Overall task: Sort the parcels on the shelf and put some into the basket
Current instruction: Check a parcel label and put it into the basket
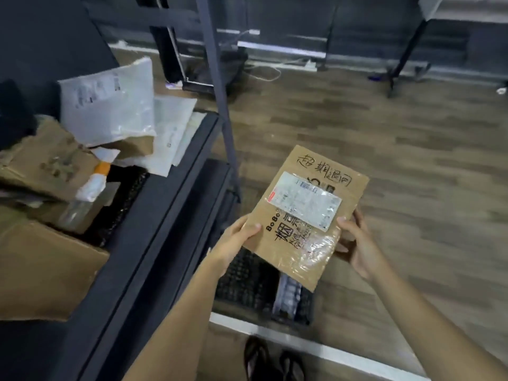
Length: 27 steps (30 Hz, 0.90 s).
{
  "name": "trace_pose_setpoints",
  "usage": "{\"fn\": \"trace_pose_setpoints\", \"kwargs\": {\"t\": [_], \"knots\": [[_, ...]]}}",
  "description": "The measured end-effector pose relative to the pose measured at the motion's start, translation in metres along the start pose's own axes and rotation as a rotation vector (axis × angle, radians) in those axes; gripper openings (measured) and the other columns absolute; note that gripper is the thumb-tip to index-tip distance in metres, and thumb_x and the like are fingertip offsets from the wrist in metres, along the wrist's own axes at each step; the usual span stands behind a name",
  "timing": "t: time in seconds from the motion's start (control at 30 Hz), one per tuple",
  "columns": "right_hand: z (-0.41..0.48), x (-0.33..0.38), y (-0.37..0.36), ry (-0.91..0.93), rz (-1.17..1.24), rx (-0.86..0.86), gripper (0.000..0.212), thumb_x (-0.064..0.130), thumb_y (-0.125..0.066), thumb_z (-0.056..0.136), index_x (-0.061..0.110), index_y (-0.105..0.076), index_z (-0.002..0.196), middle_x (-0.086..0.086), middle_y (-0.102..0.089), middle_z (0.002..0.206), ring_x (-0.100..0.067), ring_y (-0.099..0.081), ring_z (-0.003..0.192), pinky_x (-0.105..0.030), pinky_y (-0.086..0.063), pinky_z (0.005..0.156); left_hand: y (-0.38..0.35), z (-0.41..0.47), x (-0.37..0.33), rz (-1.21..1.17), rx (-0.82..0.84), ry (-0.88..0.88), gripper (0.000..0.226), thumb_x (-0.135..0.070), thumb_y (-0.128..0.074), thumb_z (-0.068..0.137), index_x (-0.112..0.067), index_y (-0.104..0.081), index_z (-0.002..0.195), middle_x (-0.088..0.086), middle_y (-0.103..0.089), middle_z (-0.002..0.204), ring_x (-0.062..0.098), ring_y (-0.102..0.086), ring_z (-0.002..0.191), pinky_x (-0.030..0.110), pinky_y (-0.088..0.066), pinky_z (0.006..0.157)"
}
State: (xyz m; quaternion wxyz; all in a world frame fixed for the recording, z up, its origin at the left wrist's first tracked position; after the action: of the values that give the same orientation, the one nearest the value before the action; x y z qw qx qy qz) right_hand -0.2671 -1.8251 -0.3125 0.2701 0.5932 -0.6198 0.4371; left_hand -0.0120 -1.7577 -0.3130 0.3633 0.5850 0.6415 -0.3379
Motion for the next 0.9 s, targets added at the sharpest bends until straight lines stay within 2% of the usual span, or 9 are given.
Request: {"fn": "trace_pose_setpoints", "kwargs": {"t": [0.07,0.2,0.33,0.4,0.5,0.6,0.67,0.77,0.9], "knots": [[0.022,-0.032,0.013,-0.063,-0.033,-0.035,0.102,0.036,-0.08,0.055,0.042,-0.03,0.143,0.005,-0.063,0.123,-0.02,-0.058,0.082,-0.036,-0.053,0.069,-0.004,0.032,0.027,0.035,0.075,0.096,0.034,-0.036,-0.057,0.092,-0.038,-0.057,0.126,-0.013,-0.069,0.115,0.01,-0.061,0.112,0.029,-0.043,0.096],[0.074,-0.097,0.038,-0.175,-0.094,-0.07,0.099,0.038,-0.08,0.06,0.041,-0.028,0.144,0.0,-0.05,0.141,-0.032,-0.05,0.124,-0.06,-0.041,0.101,-0.012,0.097,0.092,0.067,0.148,0.247,0.043,-0.052,-0.051,0.092,-0.043,-0.049,0.134,-0.01,-0.055,0.138,0.018,-0.047,0.13,0.048,-0.029,0.114],[0.123,-0.183,0.055,-0.238,-0.156,-0.061,0.088,0.034,-0.075,0.067,0.037,-0.031,0.144,-0.002,-0.059,0.129,-0.028,-0.054,0.116,-0.048,-0.047,0.092,-0.024,0.151,0.174,0.105,0.053,0.302,0.044,-0.063,-0.047,0.089,-0.053,-0.044,0.132,-0.017,-0.05,0.138,0.016,-0.046,0.129,0.048,-0.034,0.111],[0.146,-0.234,0.07,-0.288,-0.131,-0.104,0.064,0.027,-0.06,0.084,0.026,-0.035,0.143,-0.007,-0.061,0.126,-0.028,-0.056,0.114,-0.048,-0.047,0.095,-0.033,0.172,0.227,0.118,0.029,0.358,0.053,-0.061,-0.048,0.088,-0.047,-0.041,0.138,-0.008,-0.047,0.144,0.021,-0.043,0.132,0.049,-0.033,0.111],[0.176,-0.308,0.084,-0.363,-0.099,-0.124,0.042,0.023,-0.042,0.097,0.021,-0.041,0.139,-0.012,-0.063,0.123,-0.028,-0.06,0.111,-0.048,-0.049,0.093,-0.042,0.199,0.303,0.134,0.019,0.381,0.054,-0.054,-0.044,0.094,-0.032,-0.039,0.143,-0.003,-0.043,0.148,0.02,-0.038,0.137,0.034,-0.03,0.109],[0.205,-0.369,0.09,-0.362,-0.16,-0.133,0.046,0.019,-0.043,0.098,0.026,-0.035,0.143,-0.003,-0.058,0.13,-0.022,-0.055,0.119,-0.044,-0.044,0.101,-0.047,0.223,0.357,0.099,0.014,0.339,0.047,-0.042,-0.04,0.099,-0.029,-0.037,0.144,-0.016,-0.042,0.135,0.008,-0.035,0.132,0.027,-0.03,0.105],[0.222,-0.405,0.097,-0.379,-0.206,-0.154,0.048,0.015,-0.044,0.098,0.025,-0.034,0.144,0.001,-0.058,0.126,-0.019,-0.052,0.12,-0.042,-0.039,0.106,-0.049,0.241,0.388,0.087,0.012,0.34,0.047,-0.036,-0.038,0.101,-0.028,-0.032,0.147,-0.016,-0.038,0.138,0.008,-0.034,0.133,0.032,-0.03,0.11],[0.237,-0.449,0.112,-0.46,-0.239,-0.238,0.029,0.02,-0.046,0.098,0.028,-0.044,0.126,0.0,-0.061,0.108,-0.016,-0.06,0.096,-0.036,-0.052,0.08,-0.056,0.268,0.428,0.103,0.02,0.355,0.046,-0.03,-0.036,0.103,-0.025,-0.03,0.148,-0.004,-0.034,0.153,0.016,-0.033,0.139,0.036,-0.028,0.115],[0.254,-0.483,0.127,-0.497,-0.293,-0.318,0.043,0.023,-0.043,0.099,0.026,-0.027,0.139,-0.005,-0.054,0.124,-0.007,-0.053,0.084,-0.029,-0.043,0.075,-0.066,0.302,0.468,0.157,0.03,0.405,0.052,-0.031,-0.035,0.103,-0.021,-0.023,0.152,-0.001,-0.025,0.158,0.018,-0.027,0.144,0.034,-0.025,0.114]]}}
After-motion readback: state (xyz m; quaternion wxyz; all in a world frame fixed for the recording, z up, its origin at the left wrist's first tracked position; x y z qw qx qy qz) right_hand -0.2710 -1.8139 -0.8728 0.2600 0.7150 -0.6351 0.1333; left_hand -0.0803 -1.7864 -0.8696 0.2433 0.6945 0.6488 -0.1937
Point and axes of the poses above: each hand's wrist, its own z-axis towards the middle knuckle, its own y-axis out of the back of the hand, x = y × z, the point moved 5 cm from there along z, towards the middle knuckle
